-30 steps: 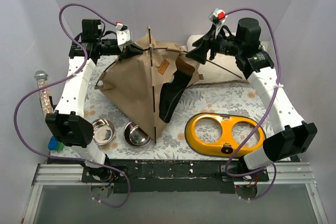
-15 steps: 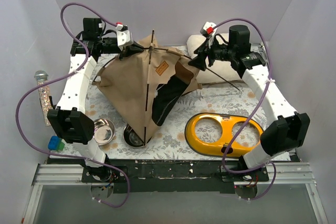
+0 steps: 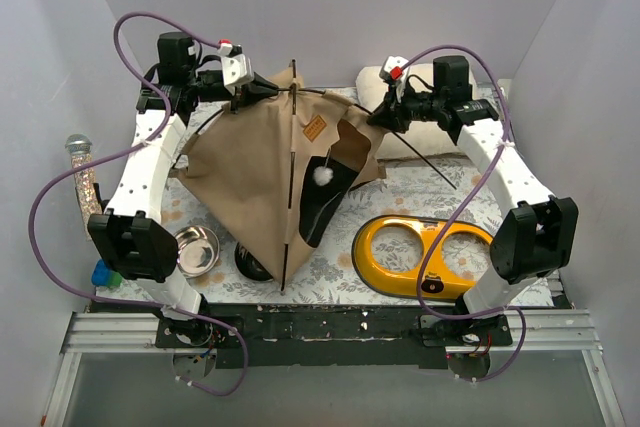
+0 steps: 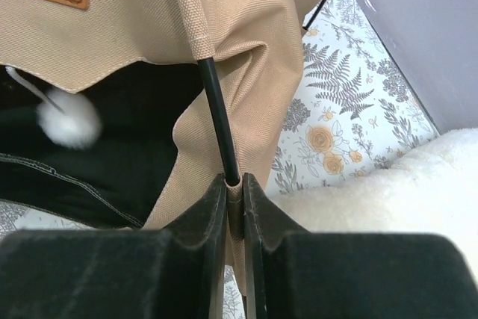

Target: Set up the pet tent

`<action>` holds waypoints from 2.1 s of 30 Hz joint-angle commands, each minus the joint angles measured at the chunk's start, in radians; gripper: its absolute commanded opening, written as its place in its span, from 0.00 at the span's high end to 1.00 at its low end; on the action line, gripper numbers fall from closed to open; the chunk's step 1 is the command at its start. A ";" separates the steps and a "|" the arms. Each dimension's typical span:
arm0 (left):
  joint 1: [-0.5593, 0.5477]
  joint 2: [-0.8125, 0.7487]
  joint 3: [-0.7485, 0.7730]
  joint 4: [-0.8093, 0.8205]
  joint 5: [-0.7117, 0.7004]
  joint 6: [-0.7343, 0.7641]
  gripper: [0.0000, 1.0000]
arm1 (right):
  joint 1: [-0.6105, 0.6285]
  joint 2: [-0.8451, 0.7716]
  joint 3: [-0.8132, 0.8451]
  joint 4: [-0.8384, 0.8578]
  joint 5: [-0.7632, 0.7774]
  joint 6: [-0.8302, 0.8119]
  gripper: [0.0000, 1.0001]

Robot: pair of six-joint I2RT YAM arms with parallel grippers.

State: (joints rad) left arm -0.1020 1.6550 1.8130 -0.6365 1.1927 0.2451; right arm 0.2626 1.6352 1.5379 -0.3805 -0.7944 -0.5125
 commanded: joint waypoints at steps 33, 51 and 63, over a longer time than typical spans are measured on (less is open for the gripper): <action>-0.114 0.216 0.333 -0.154 -0.311 0.201 0.77 | -0.066 -0.137 0.008 0.034 -0.016 0.054 0.99; -0.169 0.250 0.276 -0.092 -0.413 0.189 0.97 | -0.062 -0.136 0.008 0.031 -0.034 0.036 0.99; 0.010 0.157 0.092 0.378 -0.292 -0.237 1.00 | -0.161 -0.149 -0.077 -0.104 0.044 -0.127 0.99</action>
State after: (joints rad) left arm -0.2176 1.8717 1.9175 -0.4522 0.9089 0.1967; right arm 0.1844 1.5341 1.5040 -0.3962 -0.7826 -0.5591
